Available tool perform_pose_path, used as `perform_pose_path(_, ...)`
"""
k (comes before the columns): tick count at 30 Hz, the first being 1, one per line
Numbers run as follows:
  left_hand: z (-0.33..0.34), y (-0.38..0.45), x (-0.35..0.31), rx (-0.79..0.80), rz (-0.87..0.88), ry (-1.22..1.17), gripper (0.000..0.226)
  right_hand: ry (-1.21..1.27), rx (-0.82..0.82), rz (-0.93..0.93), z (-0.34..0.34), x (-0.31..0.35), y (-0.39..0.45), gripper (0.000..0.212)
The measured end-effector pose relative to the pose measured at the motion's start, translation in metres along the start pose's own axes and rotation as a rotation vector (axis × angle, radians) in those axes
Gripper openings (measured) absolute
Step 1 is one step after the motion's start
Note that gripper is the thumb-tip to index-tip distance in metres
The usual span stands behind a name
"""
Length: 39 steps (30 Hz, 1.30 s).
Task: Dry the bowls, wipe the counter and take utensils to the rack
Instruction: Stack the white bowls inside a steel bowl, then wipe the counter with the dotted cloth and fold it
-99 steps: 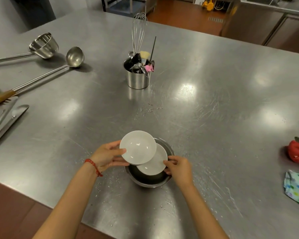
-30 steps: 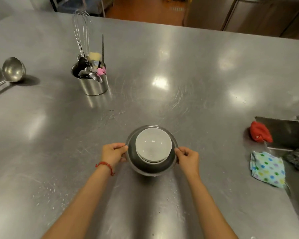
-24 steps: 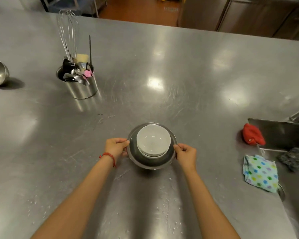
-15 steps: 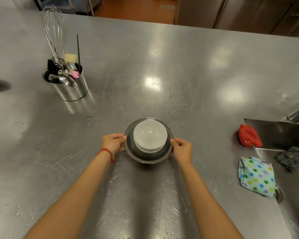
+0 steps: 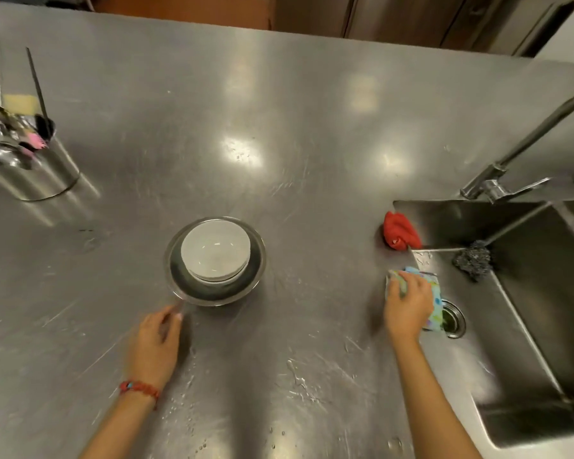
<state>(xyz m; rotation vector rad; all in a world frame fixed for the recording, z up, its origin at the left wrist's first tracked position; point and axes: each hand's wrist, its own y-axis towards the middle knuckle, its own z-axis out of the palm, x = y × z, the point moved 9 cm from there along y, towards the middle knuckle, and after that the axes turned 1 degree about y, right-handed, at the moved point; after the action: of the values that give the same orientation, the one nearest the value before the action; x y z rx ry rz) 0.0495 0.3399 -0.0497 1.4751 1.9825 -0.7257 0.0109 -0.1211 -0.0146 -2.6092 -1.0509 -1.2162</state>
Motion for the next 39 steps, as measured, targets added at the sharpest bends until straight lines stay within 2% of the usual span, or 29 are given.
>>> perform_pose_path(3, 0.015, -0.029, -0.012, 0.075, 0.136, 0.165, 0.021, -0.112, -0.029, 0.133, -0.025, -0.035, 0.020, 0.037)
perform_pose_path(7, 0.032, -0.052, -0.031, 0.141, 0.289, 0.243, 0.021, -0.137, 0.097, 0.393, -0.022, -0.076, 0.031, 0.057)
perform_pose_path(8, 0.033, -0.056, -0.035, 0.146, 0.311, 0.260, 0.032, -0.103, 0.135, 0.430, -0.017, -0.082, 0.032, 0.056)
perform_pose_path(10, 0.038, -0.062, -0.044, 0.161, 0.369, 0.283, 0.068, -0.003, 0.173, 0.465, -0.012, -0.087, 0.031, 0.051)
perform_pose_path(11, 0.040, -0.065, -0.046, 0.174, 0.392, 0.298, 0.080, 0.030, 0.169, 0.467, -0.012, -0.087, 0.031, 0.050)
perform_pose_path(13, 0.044, -0.068, -0.049, 0.194, 0.411, 0.324, 0.087, 0.052, 0.149, 0.456, -0.015, -0.086, 0.030, 0.049)
perform_pose_path(21, 0.041, -0.081, -0.049, 0.215, 0.397, 0.351, 0.085, 0.197, 0.101, 0.299, -0.034, -0.042, 0.004, 0.040)
perform_pose_path(24, 0.035, -0.087, -0.047, 0.203, 0.400, 0.344, 0.082, 0.322, 0.201, 0.318, -0.029, -0.019, -0.030, 0.038)
perform_pose_path(30, 0.018, -0.102, -0.035, 0.175, 0.393, 0.366, 0.073, 0.538, 0.530, 0.396, 0.008, 0.022, -0.143, 0.033)
perform_pose_path(35, 0.009, -0.114, -0.014, 0.245, 0.357, 0.417, 0.077, 0.458, 0.706, 0.423, 0.040, 0.027, -0.227, 0.031)
perform_pose_path(37, 0.008, -0.119, -0.008, 0.280, 0.355, 0.452, 0.076, 0.367, 0.676, 0.345, 0.040, 0.028, -0.240, 0.033)
perform_pose_path(39, 0.006, -0.122, -0.002, 0.303, 0.336, 0.504, 0.064, 0.148, 0.545, 0.117, 0.030, 0.039, -0.238, 0.038)
